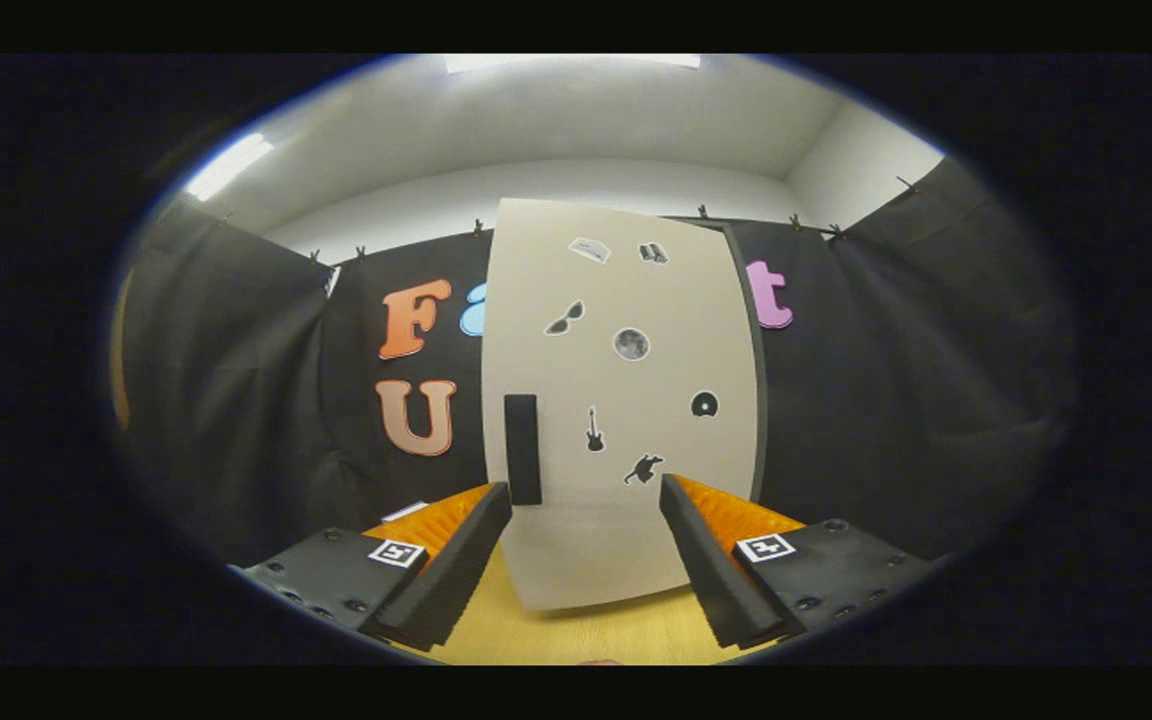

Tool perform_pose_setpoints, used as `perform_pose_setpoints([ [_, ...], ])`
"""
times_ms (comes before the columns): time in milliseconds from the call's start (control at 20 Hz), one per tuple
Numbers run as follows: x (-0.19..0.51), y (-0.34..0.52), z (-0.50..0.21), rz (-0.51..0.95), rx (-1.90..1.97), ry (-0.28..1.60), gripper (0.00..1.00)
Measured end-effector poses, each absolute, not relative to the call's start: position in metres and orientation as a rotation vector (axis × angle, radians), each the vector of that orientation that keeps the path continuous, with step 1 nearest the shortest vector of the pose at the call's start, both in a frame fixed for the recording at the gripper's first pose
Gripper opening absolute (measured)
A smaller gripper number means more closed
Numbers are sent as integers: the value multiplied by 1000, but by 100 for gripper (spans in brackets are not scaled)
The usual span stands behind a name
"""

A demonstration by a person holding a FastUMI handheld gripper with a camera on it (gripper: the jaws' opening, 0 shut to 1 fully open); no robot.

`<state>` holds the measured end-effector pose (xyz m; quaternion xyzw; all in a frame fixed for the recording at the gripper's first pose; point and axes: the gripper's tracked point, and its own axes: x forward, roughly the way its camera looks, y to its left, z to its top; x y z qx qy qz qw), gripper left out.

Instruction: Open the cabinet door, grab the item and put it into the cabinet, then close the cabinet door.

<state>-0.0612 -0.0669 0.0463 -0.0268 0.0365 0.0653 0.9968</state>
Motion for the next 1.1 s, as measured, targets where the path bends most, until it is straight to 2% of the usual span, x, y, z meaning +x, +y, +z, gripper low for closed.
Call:
perform_pose_setpoints([
  [550,-79,-153,31,110,-6,120,98],
  [1100,-77,-195,22,108,13,114,100],
])
